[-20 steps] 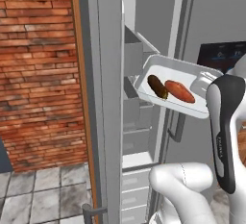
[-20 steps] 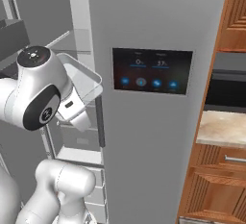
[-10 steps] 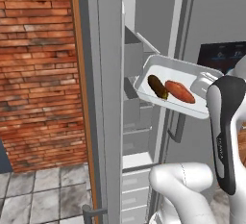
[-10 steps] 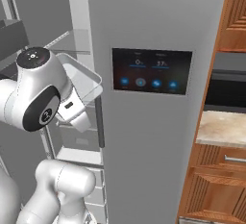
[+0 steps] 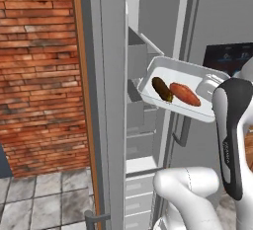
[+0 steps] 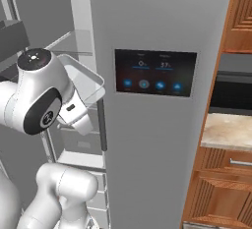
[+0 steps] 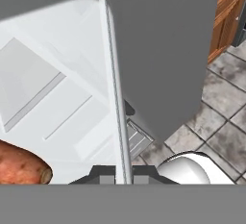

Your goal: Take the sweet potato and sweet potato out of the freezer and place them in the tupperware container on the counter. Then put the tupperware containing the vegetables back in the freezer.

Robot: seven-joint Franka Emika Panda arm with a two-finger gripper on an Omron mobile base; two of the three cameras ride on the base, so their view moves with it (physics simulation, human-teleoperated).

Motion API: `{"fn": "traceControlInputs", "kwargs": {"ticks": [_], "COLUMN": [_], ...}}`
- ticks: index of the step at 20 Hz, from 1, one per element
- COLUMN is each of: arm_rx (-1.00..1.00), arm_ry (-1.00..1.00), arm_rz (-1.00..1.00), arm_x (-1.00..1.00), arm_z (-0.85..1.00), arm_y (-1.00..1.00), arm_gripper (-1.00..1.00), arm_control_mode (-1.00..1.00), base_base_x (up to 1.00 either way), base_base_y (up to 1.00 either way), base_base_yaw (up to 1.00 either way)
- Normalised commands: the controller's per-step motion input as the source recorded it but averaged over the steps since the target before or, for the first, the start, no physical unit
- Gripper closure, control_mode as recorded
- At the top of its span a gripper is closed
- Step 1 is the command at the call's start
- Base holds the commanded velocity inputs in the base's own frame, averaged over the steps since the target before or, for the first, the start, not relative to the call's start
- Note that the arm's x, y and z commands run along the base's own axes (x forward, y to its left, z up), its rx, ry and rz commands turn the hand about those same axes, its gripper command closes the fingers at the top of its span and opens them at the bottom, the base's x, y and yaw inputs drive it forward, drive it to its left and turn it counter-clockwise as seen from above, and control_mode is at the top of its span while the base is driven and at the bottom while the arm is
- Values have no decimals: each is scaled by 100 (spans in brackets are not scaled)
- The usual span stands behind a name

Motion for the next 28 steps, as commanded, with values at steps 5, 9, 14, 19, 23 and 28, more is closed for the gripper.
{"fn": "traceControlInputs", "kwargs": {"ticks": [5, 9, 14, 19, 23, 28], "arm_rx": [0, 0, 0, 12, 18, 17], "arm_ry": [3, 12, 12, -16, -14, -2], "arm_rz": [-5, -13, -12, -5, -5, -11], "arm_x": [2, 17, 14, 0, 0, 3], "arm_z": [15, 11, 12, 0, 0, 3], "arm_y": [0, 0, 0, 0, 0, 8], "arm_gripper": [100, 100, 100, 100, 100, 100], "arm_control_mode": [-100, -100, -100, -100, -100, -100], "base_base_x": [0, 0, 0, 0, 0, 0], "base_base_y": [0, 0, 0, 0, 0, 0], "base_base_yaw": [0, 0, 0, 0, 0, 0]}}
